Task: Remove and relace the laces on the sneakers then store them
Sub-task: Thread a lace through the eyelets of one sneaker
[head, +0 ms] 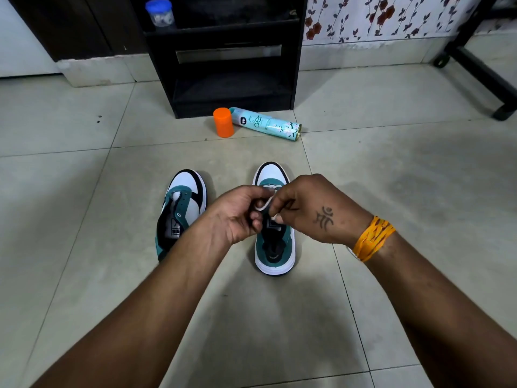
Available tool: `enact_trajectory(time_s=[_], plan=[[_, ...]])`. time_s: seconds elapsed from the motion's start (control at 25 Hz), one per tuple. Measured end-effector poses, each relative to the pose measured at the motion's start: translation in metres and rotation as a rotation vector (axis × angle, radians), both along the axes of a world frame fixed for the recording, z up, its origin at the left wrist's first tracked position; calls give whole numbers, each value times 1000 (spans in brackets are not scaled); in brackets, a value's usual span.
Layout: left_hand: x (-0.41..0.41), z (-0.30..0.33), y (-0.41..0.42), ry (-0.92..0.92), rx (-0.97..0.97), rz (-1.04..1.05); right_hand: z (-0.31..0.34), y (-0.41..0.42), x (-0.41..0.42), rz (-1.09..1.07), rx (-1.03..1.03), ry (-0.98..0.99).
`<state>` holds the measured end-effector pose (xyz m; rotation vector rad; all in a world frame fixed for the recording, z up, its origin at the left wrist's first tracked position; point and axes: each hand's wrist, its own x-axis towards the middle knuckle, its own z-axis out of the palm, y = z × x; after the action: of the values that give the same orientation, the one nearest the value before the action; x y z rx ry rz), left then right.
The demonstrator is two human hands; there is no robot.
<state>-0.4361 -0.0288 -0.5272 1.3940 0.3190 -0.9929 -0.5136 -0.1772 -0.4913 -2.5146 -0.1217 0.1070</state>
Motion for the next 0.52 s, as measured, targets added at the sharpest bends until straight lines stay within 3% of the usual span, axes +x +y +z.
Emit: enact_trajectory(time_s=[0.16,0.32,0.52], plan=[[2,-3,1,-77,50,-89,-11,-5,12,-116,258,16],[8,-3,9,-226,84,-198,-24,-12,22,-147,322,-29],[14,-4,14,-381,58,-301,-40,-13,23,-163,652,105]])
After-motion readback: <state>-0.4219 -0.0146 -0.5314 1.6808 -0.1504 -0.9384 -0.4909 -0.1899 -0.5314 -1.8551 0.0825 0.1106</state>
